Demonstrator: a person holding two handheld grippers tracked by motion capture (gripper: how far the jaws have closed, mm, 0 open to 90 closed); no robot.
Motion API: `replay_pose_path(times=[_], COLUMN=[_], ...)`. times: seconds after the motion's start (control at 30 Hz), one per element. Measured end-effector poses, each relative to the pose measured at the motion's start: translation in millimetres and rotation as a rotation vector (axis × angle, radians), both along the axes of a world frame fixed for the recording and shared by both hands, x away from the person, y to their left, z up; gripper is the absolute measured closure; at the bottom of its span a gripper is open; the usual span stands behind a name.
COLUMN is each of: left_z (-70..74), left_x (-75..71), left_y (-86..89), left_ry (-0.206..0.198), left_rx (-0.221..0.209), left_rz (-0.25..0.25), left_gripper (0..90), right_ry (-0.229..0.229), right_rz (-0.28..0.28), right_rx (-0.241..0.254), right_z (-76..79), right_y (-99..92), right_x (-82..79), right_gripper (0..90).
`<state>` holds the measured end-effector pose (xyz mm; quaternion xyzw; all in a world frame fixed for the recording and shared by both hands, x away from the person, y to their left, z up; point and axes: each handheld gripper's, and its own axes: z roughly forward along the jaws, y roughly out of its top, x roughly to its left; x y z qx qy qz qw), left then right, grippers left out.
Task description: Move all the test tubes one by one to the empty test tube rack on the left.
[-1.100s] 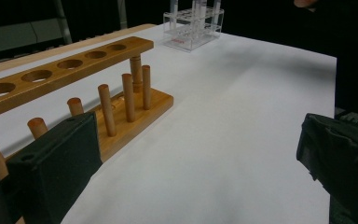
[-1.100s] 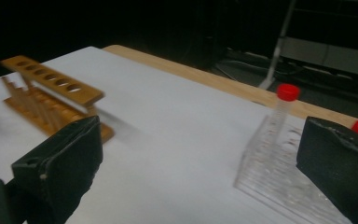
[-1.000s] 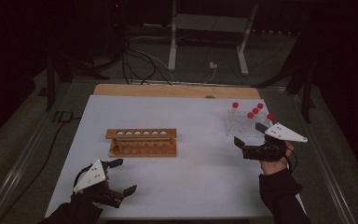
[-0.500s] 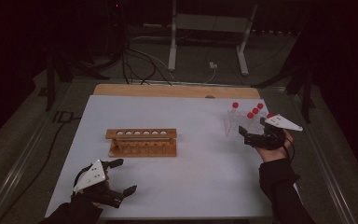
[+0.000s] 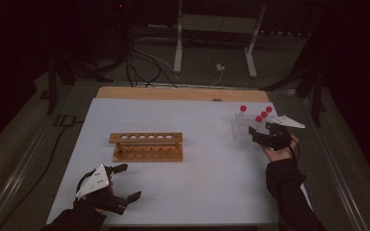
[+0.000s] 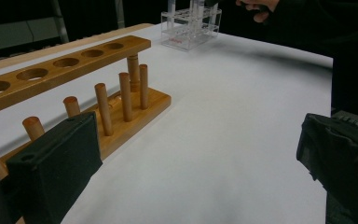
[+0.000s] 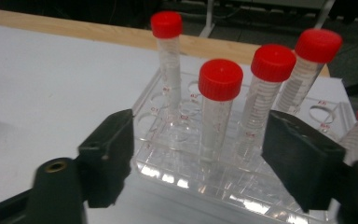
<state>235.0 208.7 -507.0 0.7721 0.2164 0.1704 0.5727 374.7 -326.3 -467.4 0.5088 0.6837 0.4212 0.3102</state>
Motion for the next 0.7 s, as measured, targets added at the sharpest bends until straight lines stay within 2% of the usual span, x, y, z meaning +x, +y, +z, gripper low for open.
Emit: replay_pose_path(times=[0.13, 0.33, 0.53, 0.7], left_z=[-0.2, -0.5, -0.6, -0.7], left_x=[0.1, 0.3, 0.3, 0.3], left_y=[-0.3, -0.1, 0.0, -0.1], left_ry=[0.001, 0.002, 0.002, 0.004], left_rx=[0.001, 0.003, 0.004, 0.005], left_rz=[0.0, -0.001, -0.002, -0.001], left_gripper=[0.4, 0.4, 0.4, 0.4], right_ry=[0.028, 0.045, 0.07, 0.066], right_rz=[-0.013, -0.03, -0.04, -0.049], right_rx=[-0.005, 0.014, 0.006, 0.005], right_z=[-3.4, -4.8, -8.9, -9.4], right_y=[0.6, -0.9, -0.1, 0.1], right_x=[6.5, 14.0, 21.6, 25.0], right_gripper=[32.8, 46.2, 57.1, 64.2])
